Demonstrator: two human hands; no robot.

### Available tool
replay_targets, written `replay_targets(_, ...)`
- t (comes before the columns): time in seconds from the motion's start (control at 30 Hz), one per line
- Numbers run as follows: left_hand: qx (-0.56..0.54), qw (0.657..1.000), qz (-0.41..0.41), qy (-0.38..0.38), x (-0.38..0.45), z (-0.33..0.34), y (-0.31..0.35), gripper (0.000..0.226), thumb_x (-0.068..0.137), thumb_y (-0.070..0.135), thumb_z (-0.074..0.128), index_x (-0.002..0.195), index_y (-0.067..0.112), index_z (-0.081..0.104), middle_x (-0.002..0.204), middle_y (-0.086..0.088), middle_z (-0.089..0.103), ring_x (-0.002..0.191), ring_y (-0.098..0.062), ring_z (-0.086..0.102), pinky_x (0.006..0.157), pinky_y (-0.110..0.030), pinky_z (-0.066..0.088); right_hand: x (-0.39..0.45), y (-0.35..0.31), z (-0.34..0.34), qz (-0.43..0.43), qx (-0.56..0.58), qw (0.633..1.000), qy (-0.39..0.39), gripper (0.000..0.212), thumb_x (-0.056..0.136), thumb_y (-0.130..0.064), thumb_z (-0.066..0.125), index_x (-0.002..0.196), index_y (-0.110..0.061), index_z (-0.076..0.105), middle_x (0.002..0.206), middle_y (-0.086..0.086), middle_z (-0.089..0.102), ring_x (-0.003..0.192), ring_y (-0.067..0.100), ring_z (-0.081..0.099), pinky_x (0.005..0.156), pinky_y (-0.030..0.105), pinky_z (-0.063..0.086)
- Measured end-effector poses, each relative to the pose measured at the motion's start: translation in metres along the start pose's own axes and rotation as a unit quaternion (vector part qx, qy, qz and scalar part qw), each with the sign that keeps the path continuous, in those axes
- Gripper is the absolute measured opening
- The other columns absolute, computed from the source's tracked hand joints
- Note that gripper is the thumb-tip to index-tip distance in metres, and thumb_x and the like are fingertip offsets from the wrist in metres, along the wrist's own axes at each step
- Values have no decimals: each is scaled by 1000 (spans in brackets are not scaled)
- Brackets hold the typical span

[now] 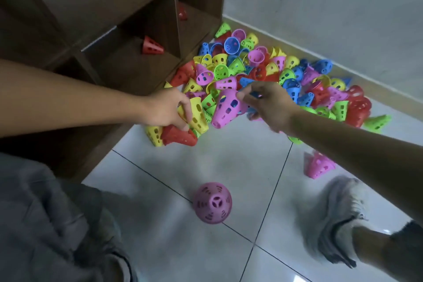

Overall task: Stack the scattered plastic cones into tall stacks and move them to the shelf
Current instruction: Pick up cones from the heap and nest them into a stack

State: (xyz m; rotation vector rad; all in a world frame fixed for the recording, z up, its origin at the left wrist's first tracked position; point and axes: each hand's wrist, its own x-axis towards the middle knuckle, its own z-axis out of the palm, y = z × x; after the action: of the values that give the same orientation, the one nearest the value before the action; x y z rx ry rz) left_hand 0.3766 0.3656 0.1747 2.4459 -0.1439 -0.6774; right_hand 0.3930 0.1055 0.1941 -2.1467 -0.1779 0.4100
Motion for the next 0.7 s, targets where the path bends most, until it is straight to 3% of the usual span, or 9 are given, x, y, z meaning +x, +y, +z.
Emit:
replay_targets(0.07, -28, 999, 7, 14, -17, -12, 15, 22, 72, 16, 90, 88, 18, 75, 82, 15, 66, 76, -3, 61, 53, -6, 41, -14, -22, -8, 0, -5, 1000, 3, 27, 101, -31, 59, 96, -5, 66, 92, 12, 65, 72, 33, 63, 49, 32, 53)
replay_targets(0.1, -46, 999, 13, 23, -26, -18, 23, 22, 72, 16, 90, 87, 19, 75, 81, 16, 69, 74, -2, 63, 55, -8, 46, -22, -34, -12, 2, -3, 1000, 4, 29, 100, -35, 60, 93, -7, 66, 94, 19, 66, 73, 42, 64, 57, 46, 59)
replay_targets(0.13, -60, 997, 21, 33, -34, -22, 31, 23, 71, 18, 91, 87, 20, 75, 88, 12, 72, 79, -4, 67, 63, -14, 54, -31, -44, -16, 7, 5, 1000, 8, 30, 98, -38, 61, 90, -9, 66, 97, 24, 65, 74, 44, 63, 64, 58, 59)
replay_targets(0.2, -77, 995, 28, 51, -50, -28, 45, 28, 68, 24, 93, 90, 22, 76, 106, -1, 73, 95, -17, 70, 80, -34, 61, -48, -60, -23, 24, 24, 999, 18, 30, 97, -40, 62, 86, -12, 66, 98, 26, 65, 76, 35, 61, 67, 65, 57)
replay_targets(0.27, -106, 992, 39, 53, -69, -30, 60, 32, 68, 26, 92, 94, 22, 75, 111, -1, 72, 100, -19, 70, 84, -38, 61, -66, -73, -28, 36, 38, 998, 36, 26, 98, -36, 62, 85, -14, 66, 94, 20, 68, 77, 28, 61, 70, 54, 61)
replay_targets(0.37, -144, 986, 56, 69, -95, -30, 77, 34, 66, 27, 93, 95, 20, 77, 108, -2, 74, 94, -19, 73, 84, -43, 62, -95, -86, -32, 30, 39, 994, 97, 25, 99, -30, 62, 86, -9, 67, 80, 7, 65, 64, 16, 60, 50, 24, 57)
replay_targets(0.43, -165, 981, 63, 76, -110, -27, 85, 33, 65, 27, 93, 94, 19, 77, 105, 1, 75, 93, -14, 74, 82, -39, 63, -114, -87, -32, 32, 24, 989, 140, 26, 99, -31, 62, 87, -9, 69, 73, 0, 65, 48, 7, 57, 44, 24, 53)
replay_targets(0.53, -161, 979, 80, 95, -123, -24, 95, 36, 65, 32, 92, 94, 18, 77, 103, 4, 75, 94, -12, 73, 80, -36, 63, -132, -90, -30, 27, -10, 982, 186, 24, 98, -36, 63, 82, -20, 72, 59, -15, 64, 43, 2, 57, 56, 33, 59)
replay_targets(0.7, -164, 975, 81, 123, -132, -13, 108, 49, 61, 40, 92, 102, 18, 76, 98, 5, 76, 90, -12, 74, 81, -40, 62, -142, -96, -23, -45, -26, 975, 217, 17, 95, -33, 67, 79, -28, 70, 77, -15, 65, 49, 3, 55, 49, 20, 45)
